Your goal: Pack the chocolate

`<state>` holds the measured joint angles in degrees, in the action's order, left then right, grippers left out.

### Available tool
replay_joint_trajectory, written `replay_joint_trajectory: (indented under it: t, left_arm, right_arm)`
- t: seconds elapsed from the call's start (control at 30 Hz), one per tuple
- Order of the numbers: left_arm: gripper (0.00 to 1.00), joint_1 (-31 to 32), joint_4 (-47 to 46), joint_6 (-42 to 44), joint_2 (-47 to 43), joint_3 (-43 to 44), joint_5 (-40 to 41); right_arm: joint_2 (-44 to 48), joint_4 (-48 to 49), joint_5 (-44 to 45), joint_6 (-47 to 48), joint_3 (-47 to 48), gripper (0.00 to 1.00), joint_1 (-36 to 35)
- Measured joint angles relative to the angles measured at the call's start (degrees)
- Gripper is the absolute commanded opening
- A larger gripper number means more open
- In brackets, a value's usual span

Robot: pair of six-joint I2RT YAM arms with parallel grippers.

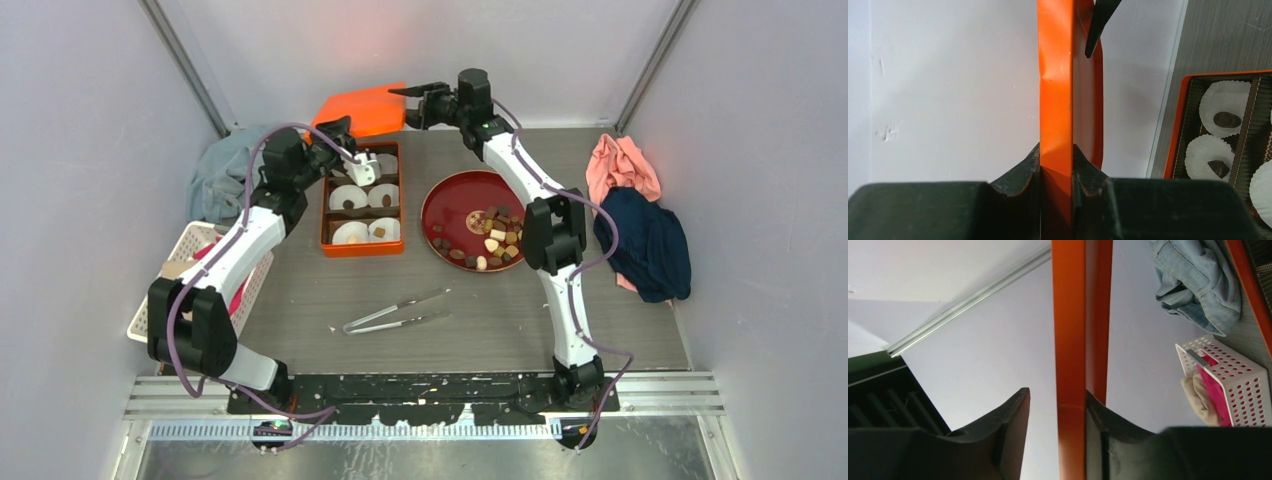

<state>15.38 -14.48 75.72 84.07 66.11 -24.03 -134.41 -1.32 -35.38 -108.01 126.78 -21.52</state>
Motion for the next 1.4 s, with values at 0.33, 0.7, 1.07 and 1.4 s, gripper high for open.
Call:
replay_joint_trajectory:
  t: [0.33, 0.7, 1.07, 1.4]
  left_arm:
    - [0.0, 0.0, -0.3, 0.2, -0.4, 0.0, 0.5]
    - [0.96, 0.2, -1.1, -2.4, -0.4, -0.8, 0.9]
    - [1.0, 0.3, -5.5, -9.5, -1.5, -1.6, 0.7]
    - [1.0, 0.3, -8.0, -21.4, -2.5, -1.7, 0.3]
  right_arm:
    - [-0.7, -0.2, -1.2, 0.5, 0.0, 0.19, -0.4]
    - [-0.6, -2.2, -1.2, 5.5, -0.7, 0.01, -0.5]
    - [-0.2, -1.7, 0.2, 7.3, -1.3, 0.01, 0.0]
    - [-0.2, 6.8, 2.3, 5.3, -1.3, 0.01, 0.0]
